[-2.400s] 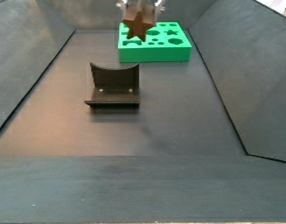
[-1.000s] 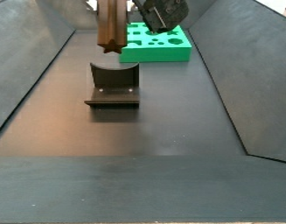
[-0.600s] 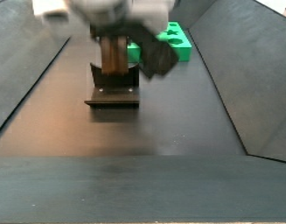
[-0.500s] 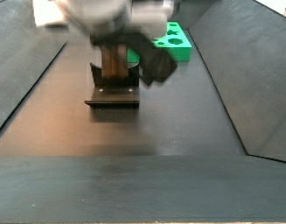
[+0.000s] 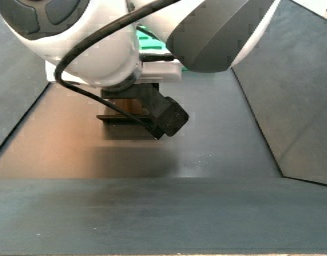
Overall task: Pick up the star object. Move up. Place the star object on the fixture. Regrasp the star object. Move to above the board. Insert the star object.
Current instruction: Place the star object on the fixture.
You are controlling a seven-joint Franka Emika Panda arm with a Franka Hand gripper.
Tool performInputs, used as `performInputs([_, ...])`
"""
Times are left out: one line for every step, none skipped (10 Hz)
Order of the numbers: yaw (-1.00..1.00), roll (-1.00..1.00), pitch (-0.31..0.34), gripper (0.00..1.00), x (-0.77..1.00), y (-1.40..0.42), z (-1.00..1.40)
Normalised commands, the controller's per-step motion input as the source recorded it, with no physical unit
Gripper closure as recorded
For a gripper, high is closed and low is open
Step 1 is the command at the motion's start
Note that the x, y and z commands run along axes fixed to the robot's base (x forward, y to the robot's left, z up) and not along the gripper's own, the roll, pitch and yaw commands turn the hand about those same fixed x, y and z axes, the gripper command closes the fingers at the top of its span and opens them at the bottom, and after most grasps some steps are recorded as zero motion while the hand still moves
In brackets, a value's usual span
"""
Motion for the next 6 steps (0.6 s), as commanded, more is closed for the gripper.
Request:
performInputs([-0.08, -0.11, -0.077, 1.00, 0.07, 0.07, -0.38])
performInputs([-0.05, -0.11, -0.075, 1.00, 0.07, 0.06, -0.37])
performInputs([-0.02, -0.11, -0.074, 1.00, 0.07, 0.05, -0.36])
performInputs([-0.01, -0.11, -0.071, 1.00, 0.07, 0.04, -0.35])
performInputs([0.00, 0.00, 0.000, 1.00, 0.00, -0.50, -0.17])
performInputs([0.00, 0.00, 0.000, 0.00, 0.00, 0.00, 0.00])
